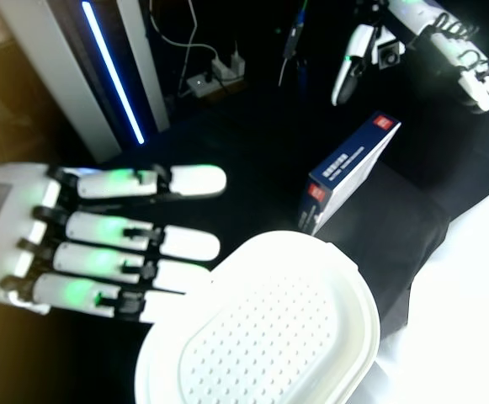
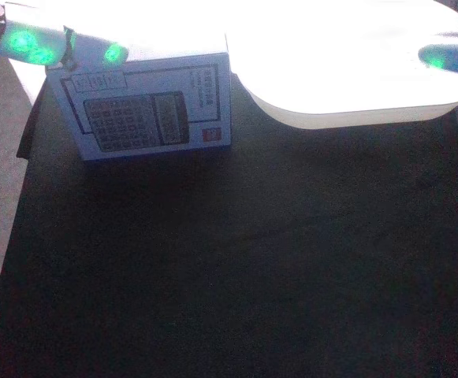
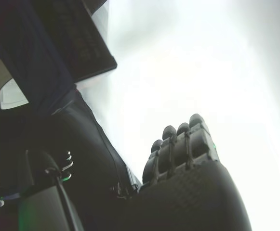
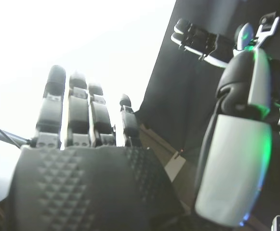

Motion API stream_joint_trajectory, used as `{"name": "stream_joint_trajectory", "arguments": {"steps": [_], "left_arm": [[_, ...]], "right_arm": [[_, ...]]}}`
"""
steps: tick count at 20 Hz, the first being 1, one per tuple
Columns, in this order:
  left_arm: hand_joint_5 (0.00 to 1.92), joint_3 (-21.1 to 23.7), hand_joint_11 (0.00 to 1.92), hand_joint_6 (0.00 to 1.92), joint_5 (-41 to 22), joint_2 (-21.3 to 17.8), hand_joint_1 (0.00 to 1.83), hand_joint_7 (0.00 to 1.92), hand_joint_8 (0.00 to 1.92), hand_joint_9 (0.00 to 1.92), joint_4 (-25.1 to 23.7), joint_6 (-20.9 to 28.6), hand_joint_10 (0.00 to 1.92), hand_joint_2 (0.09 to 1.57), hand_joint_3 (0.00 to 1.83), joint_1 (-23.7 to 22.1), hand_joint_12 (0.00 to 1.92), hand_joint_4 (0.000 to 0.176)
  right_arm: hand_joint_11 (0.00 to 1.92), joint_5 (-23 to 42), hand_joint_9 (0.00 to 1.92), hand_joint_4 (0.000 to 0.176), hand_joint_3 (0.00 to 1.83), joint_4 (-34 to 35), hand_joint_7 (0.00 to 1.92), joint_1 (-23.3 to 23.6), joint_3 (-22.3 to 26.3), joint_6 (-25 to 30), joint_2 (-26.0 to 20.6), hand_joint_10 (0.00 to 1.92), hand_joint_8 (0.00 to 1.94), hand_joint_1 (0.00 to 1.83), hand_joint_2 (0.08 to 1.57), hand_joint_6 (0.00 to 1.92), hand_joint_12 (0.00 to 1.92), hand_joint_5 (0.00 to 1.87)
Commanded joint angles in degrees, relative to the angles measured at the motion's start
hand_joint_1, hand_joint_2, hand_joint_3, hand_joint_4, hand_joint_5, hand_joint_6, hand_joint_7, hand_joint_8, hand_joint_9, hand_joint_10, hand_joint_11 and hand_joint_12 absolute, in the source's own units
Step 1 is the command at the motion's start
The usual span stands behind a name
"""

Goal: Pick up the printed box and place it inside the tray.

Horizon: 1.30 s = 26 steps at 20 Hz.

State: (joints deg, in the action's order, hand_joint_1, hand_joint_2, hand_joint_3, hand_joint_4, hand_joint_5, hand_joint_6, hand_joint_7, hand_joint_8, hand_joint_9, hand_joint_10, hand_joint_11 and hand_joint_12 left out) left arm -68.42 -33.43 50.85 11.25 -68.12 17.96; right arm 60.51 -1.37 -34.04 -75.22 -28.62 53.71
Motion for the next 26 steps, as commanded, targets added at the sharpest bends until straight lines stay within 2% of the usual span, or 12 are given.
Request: {"name": "stream_joint_trajectory", "arguments": {"steps": [1, 5, 7, 8, 9, 10, 15, 17, 20, 21, 24, 26], "left_arm": [[0.02, -0.1, 0.01, 0.0, -7.1, -0.5, 0.6, 0.24, 0.0, 0.25, 0.0, 0.0, 0.01, 0.83, 0.01, -1.0, 0.47, 0.104], [0.0, -0.4, 0.0, 0.0, -6.6, -0.6, 0.53, 0.19, 0.01, 0.2, 0.1, 0.0, 0.0, 0.9, 0.01, -1.0, 0.32, 0.104], [0.0, -0.4, 0.01, 0.0, -5.5, -0.8, 0.47, 0.26, 0.01, 0.22, -0.8, -0.1, 0.0, 0.9, 0.0, -1.2, 0.47, 0.105], [0.0, -0.4, 0.0, 0.0, -3.9, -1.1, 0.49, 0.2, 0.0, 0.17, -2.3, -0.1, 0.0, 0.92, 0.01, -2.1, 0.47, 0.049], [0.07, -0.4, 0.02, 0.01, -1.6, -1.3, 0.57, 0.21, 0.0, 0.18, -3.5, -0.1, 0.0, 0.81, 0.0, -3.1, 0.47, 0.101], [0.15, -0.5, 0.07, 0.01, 0.8, -1.6, 0.62, 0.24, 0.0, 0.21, -4.6, -0.1, 0.0, 0.76, 0.0, -4.4, 0.39, 0.11], [0.15, -0.3, 0.07, 0.0, 12.3, -1.6, 0.75, 0.26, 0.01, 0.21, -13.9, -0.1, 0.01, 0.77, 0.0, -12.8, 0.38, 0.062], [0.12, -0.2, 0.07, 0.0, 18.0, -1.5, 0.77, 0.32, 0.01, 0.25, -18.2, -0.1, 0.01, 0.79, 0.01, -16.6, 0.37, 0.102], [0.04, 0.3, 0.06, 0.01, 25.9, -0.9, 0.77, 0.28, 0.01, 0.2, -25.4, -0.3, 0.0, 0.73, 0.0, -20.3, 0.35, 0.089], [0.06, -10.6, 0.14, 0.0, 22.5, 10.6, 0.63, 0.22, 0.0, 0.24, 3.0, -18.3, 0.01, 0.71, 0.0, -7.1, 0.29, 0.054], [0.08, -11.6, 0.31, 0.0, 22.6, 11.2, 0.73, 0.3, 0.0, 0.38, 4.6, -18.3, 0.01, 0.72, 0.0, -5.9, 0.29, 0.048], [0.21, -11.8, 0.43, 0.0, 22.6, 11.3, 0.86, 0.41, 0.0, 0.47, 5.0, -18.3, 0.0, 0.75, 0.0, -5.1, 0.27, 0.004]], "right_arm": [[0.0, 6.7, 0.1, 0.0, 0.0, 1.7, 0.16, 0.9, -0.2, 0.3, -0.1, 0.02, 0.01, 0.52, 1.05, 0.0, 0.0, 0.09], [0.01, 6.7, 0.1, 0.0, 0.0, 1.7, 0.16, 0.8, -0.4, 0.3, 0.2, 0.01, 0.0, 0.51, 1.08, 0.01, 0.0, 0.12], [0.01, 6.7, 0.12, 0.028, 0.0, 1.7, 0.19, 0.8, -0.7, 0.3, 0.7, 0.02, 0.01, 0.49, 1.07, 0.02, 0.01, 0.18], [0.0, 6.7, 0.08, 0.023, 0.0, 1.5, 0.16, 0.8, -0.7, 0.3, 0.7, 0.0, 0.0, 0.53, 1.06, 0.02, 0.0, 0.19], [0.0, 6.7, 0.04, 0.026, 0.0, 1.5, 0.14, 0.8, -0.7, 0.3, 0.7, 0.0, 0.0, 0.54, 1.03, 0.03, 0.0, 0.22], [0.0, 6.7, 0.02, 0.033, 0.0, 1.5, 0.15, 0.8, -0.7, 0.3, 0.7, 0.0, 0.0, 0.54, 0.99, 0.02, 0.0, 0.26], [0.0, 6.6, 0.08, 0.015, 0.0, 1.5, 0.22, 0.8, -0.5, 0.3, 0.8, 0.02, 0.01, 0.49, 0.93, 0.01, 0.0, 0.32], [0.02, 6.5, 0.13, 0.009, 0.0, 1.3, 0.25, 0.8, -0.5, 0.4, 0.9, 0.03, 0.02, 0.5, 0.93, 0.01, 0.01, 0.34], [0.06, 6.5, 0.15, 0.023, 0.0, 1.0, 0.25, 0.8, -0.6, 0.4, 0.9, 0.04, 0.01, 0.54, 0.95, 0.01, 0.03, 0.35], [0.0, 6.4, 0.24, 0.0, 0.01, 0.0, 0.28, 0.8, 0.2, 1.6, 1.3, 0.0, 0.0, 0.66, 0.95, 0.0, 0.79, 0.4], [0.0, 6.4, 0.25, 0.0, 0.01, 0.0, 0.28, 0.8, 0.3, 1.7, 1.4, 0.01, 0.0, 0.66, 0.97, 0.0, 0.84, 0.4], [0.0, 6.4, 0.26, 0.0, 0.01, -0.1, 0.29, 0.8, 0.4, 1.7, 1.4, 0.0, 0.0, 0.66, 0.99, 0.0, 0.76, 0.4]]}}
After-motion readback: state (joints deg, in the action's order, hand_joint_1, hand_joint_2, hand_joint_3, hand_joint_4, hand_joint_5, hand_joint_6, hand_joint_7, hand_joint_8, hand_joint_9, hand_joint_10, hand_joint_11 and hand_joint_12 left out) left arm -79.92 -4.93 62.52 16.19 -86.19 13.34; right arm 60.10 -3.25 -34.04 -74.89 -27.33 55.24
